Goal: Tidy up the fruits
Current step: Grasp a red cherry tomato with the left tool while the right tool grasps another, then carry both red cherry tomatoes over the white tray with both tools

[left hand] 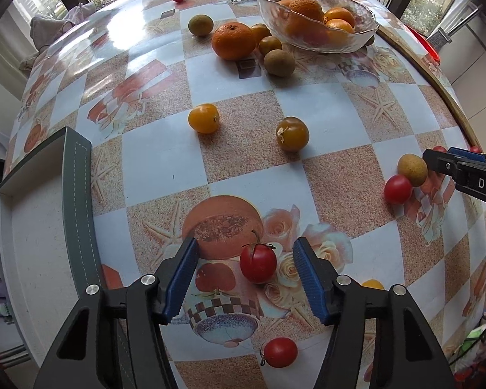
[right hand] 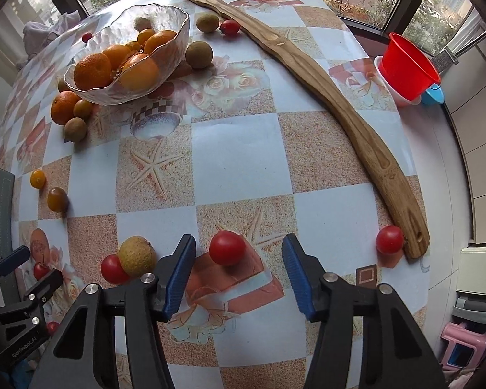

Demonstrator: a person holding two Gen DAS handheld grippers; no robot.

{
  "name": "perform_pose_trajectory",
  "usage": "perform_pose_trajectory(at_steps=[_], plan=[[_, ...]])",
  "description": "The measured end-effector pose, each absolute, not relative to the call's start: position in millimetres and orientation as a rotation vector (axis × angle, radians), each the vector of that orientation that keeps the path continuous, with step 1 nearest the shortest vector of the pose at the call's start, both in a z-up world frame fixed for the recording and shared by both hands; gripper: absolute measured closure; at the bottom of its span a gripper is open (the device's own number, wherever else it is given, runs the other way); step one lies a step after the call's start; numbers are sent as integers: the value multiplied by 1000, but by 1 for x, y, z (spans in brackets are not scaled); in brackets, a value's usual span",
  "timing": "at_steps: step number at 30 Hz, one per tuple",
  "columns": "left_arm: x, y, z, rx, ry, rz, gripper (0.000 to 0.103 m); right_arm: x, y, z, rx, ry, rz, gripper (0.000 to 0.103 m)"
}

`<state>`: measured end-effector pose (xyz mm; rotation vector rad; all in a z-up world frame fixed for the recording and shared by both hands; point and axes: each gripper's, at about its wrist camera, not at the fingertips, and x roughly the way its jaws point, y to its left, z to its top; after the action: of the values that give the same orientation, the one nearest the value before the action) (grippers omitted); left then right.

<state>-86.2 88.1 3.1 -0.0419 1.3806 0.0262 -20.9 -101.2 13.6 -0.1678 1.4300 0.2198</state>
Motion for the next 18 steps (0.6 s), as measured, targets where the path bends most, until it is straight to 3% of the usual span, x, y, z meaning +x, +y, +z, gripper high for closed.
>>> perform_pose_trajectory(at_steps=[4,5,18], plan=[[-89,81,10,-29,1371,-13,77,-18,-98,17,-164,1439,232,81],[-88,80,10,-26,1374,-21,81,-22,-95,20,-152,1445,229,81],[-98,109,42,-161,1356,-82,81,-42,-94,58,24,1477,294,80]])
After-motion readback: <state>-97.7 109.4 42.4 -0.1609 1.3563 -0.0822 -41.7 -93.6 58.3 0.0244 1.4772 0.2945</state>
